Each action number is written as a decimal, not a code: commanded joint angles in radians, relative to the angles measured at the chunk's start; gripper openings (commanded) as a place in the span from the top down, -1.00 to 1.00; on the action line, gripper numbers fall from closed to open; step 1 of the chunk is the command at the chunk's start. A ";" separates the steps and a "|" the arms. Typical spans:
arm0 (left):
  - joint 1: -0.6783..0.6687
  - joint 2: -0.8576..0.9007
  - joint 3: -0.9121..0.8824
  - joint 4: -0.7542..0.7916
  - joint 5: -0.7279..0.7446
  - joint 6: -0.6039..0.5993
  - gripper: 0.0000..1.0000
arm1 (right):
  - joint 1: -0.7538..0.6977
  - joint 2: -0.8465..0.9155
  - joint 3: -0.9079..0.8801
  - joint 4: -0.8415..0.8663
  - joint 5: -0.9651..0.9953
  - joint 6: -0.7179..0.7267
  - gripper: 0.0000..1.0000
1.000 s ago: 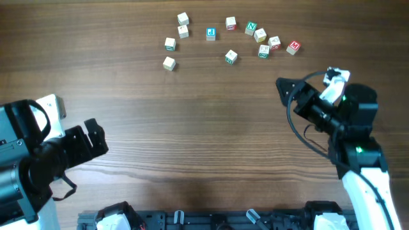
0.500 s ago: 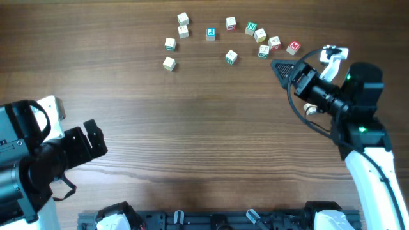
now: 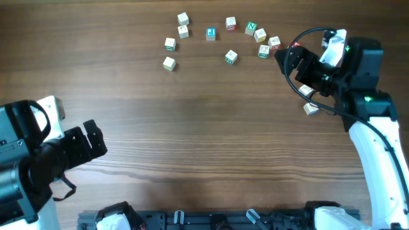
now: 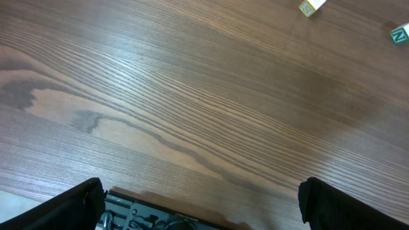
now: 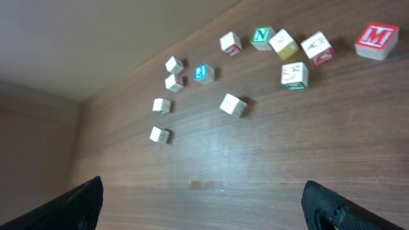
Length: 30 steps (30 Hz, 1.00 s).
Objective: Form a circle
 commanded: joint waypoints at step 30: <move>0.007 -0.007 -0.006 0.003 -0.010 -0.010 -1.00 | 0.193 0.676 0.282 0.234 0.504 -0.074 -0.99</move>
